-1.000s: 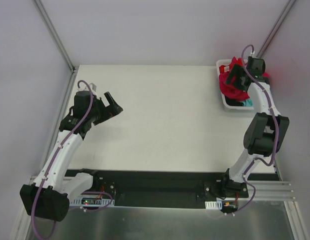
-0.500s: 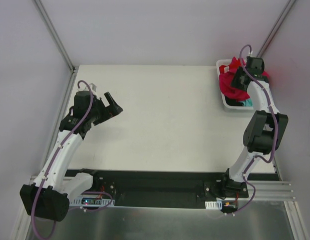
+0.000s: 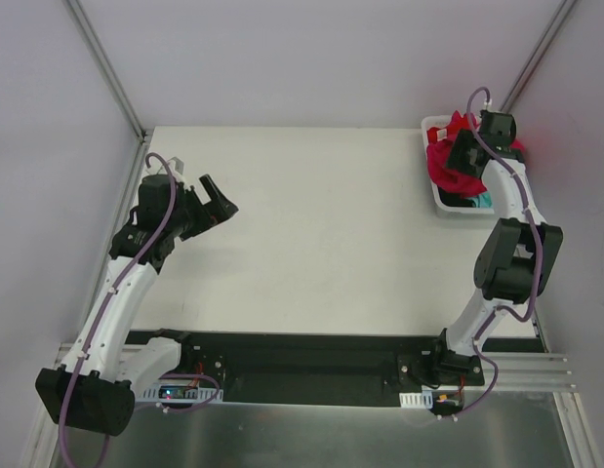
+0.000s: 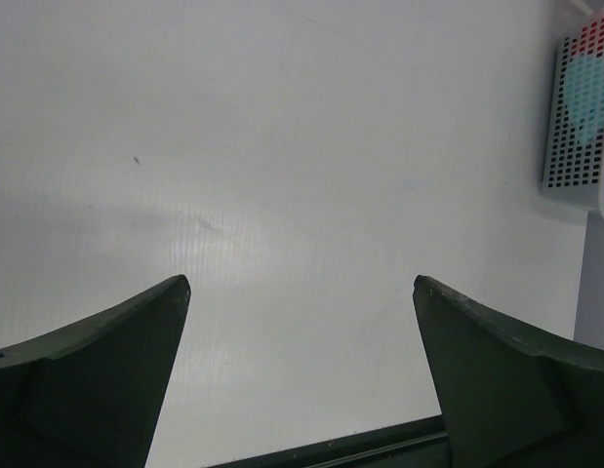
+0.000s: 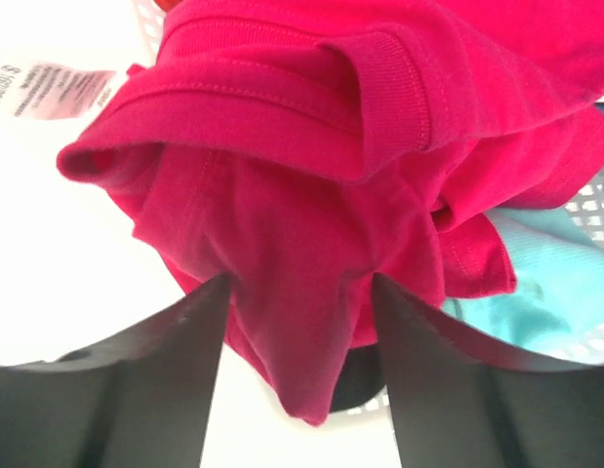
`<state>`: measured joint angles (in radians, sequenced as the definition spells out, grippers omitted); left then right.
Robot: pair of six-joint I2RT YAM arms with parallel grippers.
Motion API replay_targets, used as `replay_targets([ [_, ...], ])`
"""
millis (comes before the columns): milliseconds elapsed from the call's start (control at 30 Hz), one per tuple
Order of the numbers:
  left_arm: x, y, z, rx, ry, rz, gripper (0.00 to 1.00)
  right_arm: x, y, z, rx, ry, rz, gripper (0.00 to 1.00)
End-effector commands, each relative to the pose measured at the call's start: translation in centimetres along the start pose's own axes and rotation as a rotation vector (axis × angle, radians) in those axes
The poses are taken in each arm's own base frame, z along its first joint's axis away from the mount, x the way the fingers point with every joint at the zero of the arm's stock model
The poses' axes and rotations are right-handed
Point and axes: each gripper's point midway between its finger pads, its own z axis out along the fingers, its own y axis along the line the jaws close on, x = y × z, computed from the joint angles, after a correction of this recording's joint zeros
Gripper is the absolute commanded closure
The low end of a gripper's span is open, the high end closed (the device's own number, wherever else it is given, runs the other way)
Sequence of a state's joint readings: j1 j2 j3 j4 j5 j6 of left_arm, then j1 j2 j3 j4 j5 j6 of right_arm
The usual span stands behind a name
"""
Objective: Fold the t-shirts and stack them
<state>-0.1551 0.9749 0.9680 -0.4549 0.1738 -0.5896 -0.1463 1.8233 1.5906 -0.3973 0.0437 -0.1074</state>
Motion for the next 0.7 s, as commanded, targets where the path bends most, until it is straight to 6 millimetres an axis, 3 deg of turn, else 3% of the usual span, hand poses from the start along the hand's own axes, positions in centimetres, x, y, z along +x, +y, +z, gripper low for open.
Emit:
replay_targets([
  [0,-0.7,-0.4,-1.0,0.018,-0.037,-0.008,0.01,-3.0,-0.1,-5.1,0.002,-0.098,0.013,0.19],
  [100,-0.2,-0.2,-1.0,0.021,-0.025,-0.009,0.01,-4.2,0.1,-9.2,-0.023,-0.159,0.003,0.02],
  [200,0.0,-0.5,-0.8,0.034,-0.009,-0.008,0.01,-3.6,0.8,-12.9,-0.076,-0.172,-0.004,0.04],
  [233,0.1,-0.5,-0.8,0.037,-0.005,-0.005,0.01,-2.2,1.3,-13.3,-0.112,-0.141,0.004,0.04],
  [267,0.1,-0.7,-0.7,0.043,0.003,-0.004,0.01,-1.8,1.6,-15.5,-0.144,-0.163,0.002,0.04],
  [300,0.1,-0.7,-0.7,0.043,0.005,-0.003,0.01,-1.0,2.4,-16.2,-0.196,-0.156,-0.001,0.04],
  [367,0.1,-0.7,-0.5,0.043,0.013,0.0,0.01,2.0,2.8,-17.7,-0.25,-0.161,0.019,0.04],
  [433,0.1,-0.7,-0.3,0.041,0.016,0.005,0.01,4.3,3.3,-18.5,-0.297,-0.158,0.034,0.04],
  [467,-0.1,-0.7,-0.3,0.039,0.011,0.007,0.01,6.5,3.1,-17.8,-0.301,-0.128,0.035,0.04],
  [500,-0.1,-0.6,-0.3,0.037,0.015,0.007,0.01,6.8,3.1,-19.1,-0.311,-0.171,0.029,0.04],
  [667,-0.3,-0.8,-0.1,0.041,0.021,0.022,0.01,8.6,2.3,-18.9,-0.287,-0.166,-0.001,0.04],
])
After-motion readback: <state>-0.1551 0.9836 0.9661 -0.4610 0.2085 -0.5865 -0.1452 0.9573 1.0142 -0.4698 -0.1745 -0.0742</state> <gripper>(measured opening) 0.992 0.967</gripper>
